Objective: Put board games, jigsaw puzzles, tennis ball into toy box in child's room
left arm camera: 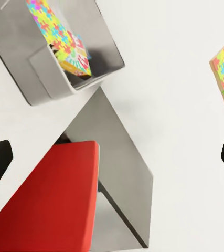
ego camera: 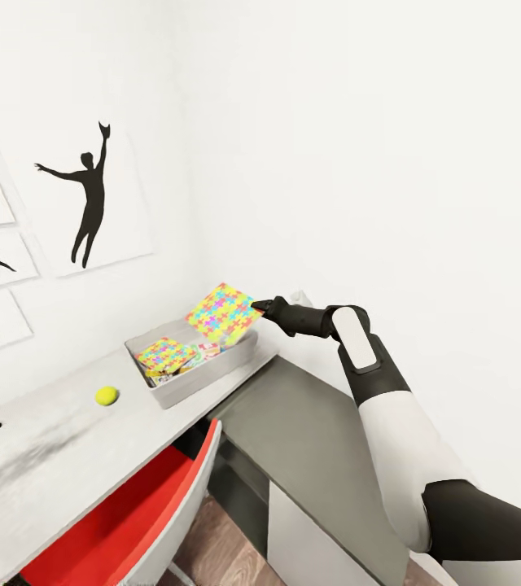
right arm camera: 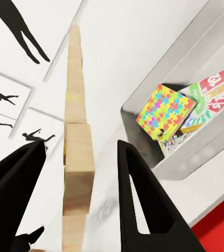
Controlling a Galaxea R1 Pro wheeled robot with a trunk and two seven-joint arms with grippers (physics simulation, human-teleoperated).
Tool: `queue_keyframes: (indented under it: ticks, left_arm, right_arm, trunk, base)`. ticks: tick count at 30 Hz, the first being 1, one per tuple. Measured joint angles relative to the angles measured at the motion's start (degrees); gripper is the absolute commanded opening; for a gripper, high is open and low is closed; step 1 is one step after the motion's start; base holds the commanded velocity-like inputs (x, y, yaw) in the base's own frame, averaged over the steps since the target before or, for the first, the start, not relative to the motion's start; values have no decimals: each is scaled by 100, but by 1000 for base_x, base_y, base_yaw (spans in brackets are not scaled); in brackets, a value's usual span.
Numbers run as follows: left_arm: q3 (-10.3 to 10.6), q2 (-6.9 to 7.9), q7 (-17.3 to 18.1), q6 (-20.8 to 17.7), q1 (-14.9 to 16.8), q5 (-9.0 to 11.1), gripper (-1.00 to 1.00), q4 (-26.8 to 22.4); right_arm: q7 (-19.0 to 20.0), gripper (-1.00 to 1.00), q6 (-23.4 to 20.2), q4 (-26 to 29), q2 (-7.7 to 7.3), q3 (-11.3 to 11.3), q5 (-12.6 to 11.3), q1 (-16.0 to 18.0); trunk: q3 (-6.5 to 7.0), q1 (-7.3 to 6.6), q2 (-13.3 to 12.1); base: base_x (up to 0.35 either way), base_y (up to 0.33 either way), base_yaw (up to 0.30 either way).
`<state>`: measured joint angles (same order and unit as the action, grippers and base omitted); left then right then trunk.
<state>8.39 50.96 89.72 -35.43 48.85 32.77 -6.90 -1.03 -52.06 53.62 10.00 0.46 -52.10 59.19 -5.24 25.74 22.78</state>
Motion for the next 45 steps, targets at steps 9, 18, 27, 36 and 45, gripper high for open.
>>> queue_keyframes:
  ticks: [9,18,27,36,45]
  left_arm:
    - [1,-1,0,0,0,0,100,0]
    - [-7,-9,0,-5,1,0,100,0]
    - [-43,-248,2,-97,17,-5,100,-534]
    - [-175,-839,-1433,-2167,63,-18,100,-3693]
    - [-226,-883,-1663,-2240,63,-36,100,-3841]
  right_arm:
    - [0,-100,3,-11,0,0,1,0]
    - [0,-100,-4,-14,0,-6,10,0]
    - [28,-100,-30,22,-1,-25,5,-80]
    - [38,-100,-22,31,-1,-48,-9,-97]
    - [46,-100,-22,33,-1,-60,-11,-97]
  trunk:
    - [0,0,0]
    - [0,0,0]
    - [0,1,-2]
    - [0,0,0]
    - [0,-1,1]
  base:
    - [0,-1,288]
    - [0,78,288]
    - [0,7,72]
    - [0,1,0]
    - [86,125,0]
